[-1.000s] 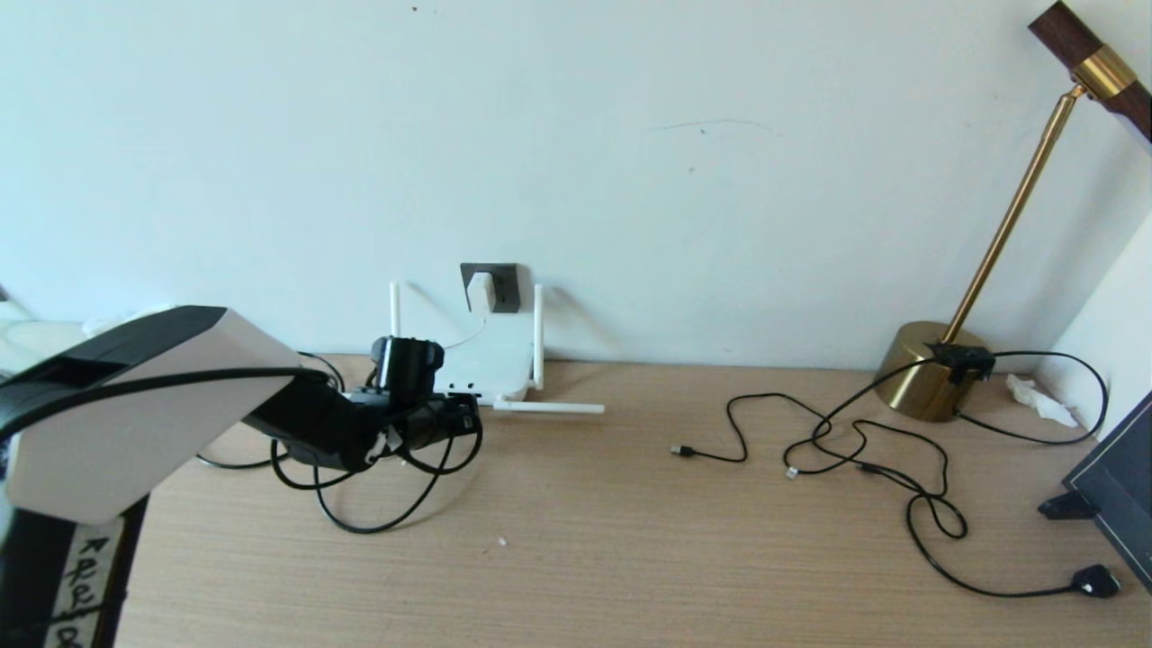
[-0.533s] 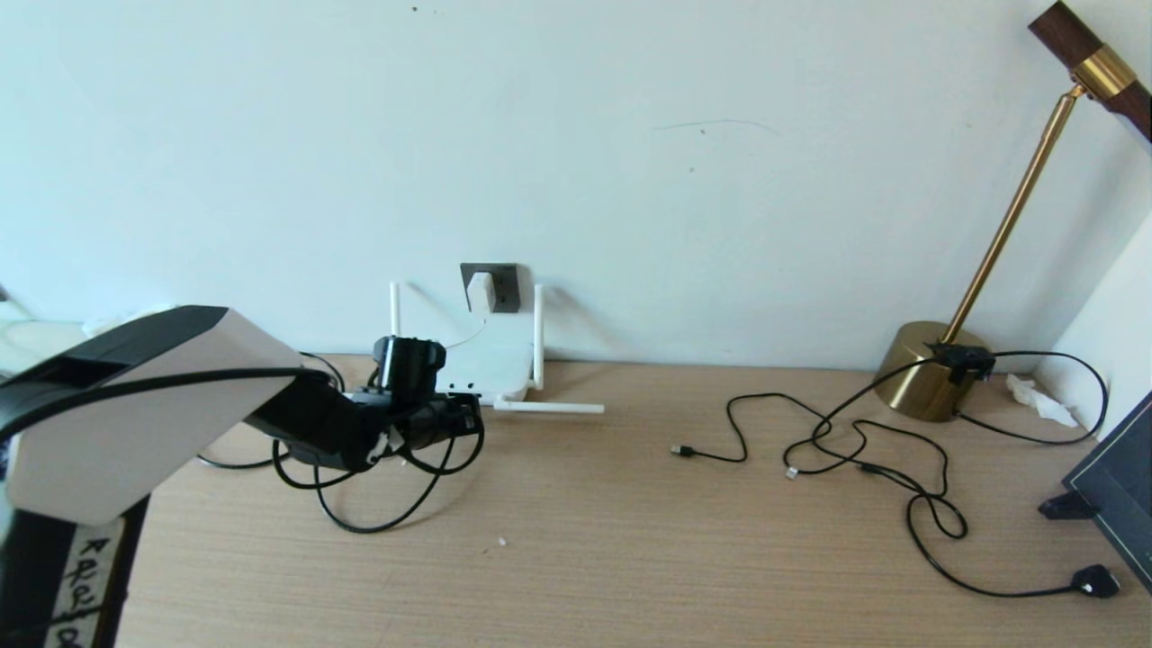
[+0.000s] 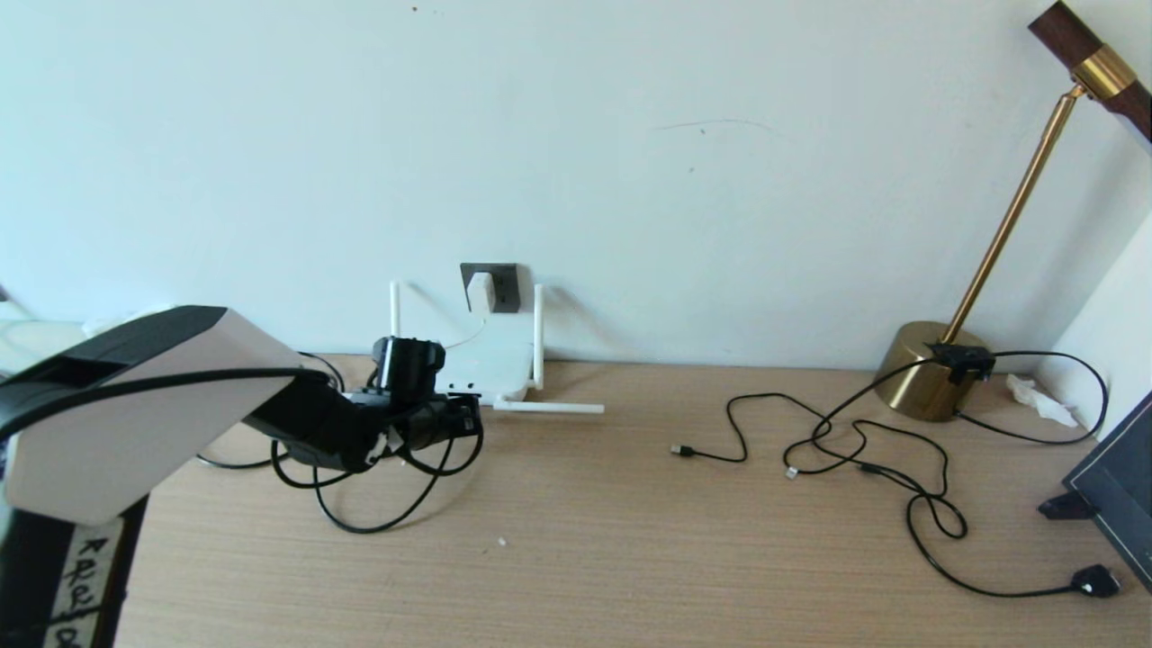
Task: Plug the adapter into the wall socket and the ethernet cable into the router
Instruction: Align cable and router interface
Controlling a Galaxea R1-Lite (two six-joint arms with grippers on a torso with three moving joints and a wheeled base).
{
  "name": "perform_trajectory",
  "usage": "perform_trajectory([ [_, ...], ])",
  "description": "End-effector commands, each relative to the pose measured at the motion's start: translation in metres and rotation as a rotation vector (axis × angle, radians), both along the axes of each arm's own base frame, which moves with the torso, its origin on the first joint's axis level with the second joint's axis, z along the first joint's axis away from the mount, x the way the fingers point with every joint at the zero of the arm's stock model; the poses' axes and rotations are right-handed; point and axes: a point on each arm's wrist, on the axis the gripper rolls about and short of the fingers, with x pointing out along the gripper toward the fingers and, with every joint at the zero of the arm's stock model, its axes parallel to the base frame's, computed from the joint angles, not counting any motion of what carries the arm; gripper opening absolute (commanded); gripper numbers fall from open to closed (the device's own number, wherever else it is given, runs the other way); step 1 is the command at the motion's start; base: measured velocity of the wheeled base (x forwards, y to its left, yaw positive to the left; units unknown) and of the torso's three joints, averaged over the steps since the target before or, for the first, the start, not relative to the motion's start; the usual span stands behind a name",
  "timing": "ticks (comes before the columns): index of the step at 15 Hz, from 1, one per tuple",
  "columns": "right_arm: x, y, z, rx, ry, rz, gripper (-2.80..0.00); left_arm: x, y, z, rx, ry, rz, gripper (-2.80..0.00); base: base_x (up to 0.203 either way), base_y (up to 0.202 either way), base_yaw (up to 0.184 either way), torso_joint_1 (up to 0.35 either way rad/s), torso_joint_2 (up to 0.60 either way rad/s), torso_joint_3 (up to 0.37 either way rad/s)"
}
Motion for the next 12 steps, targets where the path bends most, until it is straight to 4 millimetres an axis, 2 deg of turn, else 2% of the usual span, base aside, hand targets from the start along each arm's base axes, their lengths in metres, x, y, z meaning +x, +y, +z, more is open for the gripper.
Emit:
perform_trajectory([
  [1,0.0000,0.0000,0.0000,0.000,-0.001,-0.001,-2.80,0.0004,0.0029,0.0016,-0.001,-0.006,0.007,-2.80,0.000,0.000,0.000,0.000,0.00,0.000],
  [12,0.0000,-0.0001,0.0000,0.000,-0.001,0.000,-2.80,0.0045,0.0119,0.0030,-0.001,-0.014,0.028,-2.80,0.000,0.000,0.000,0.000,0.00,0.000],
])
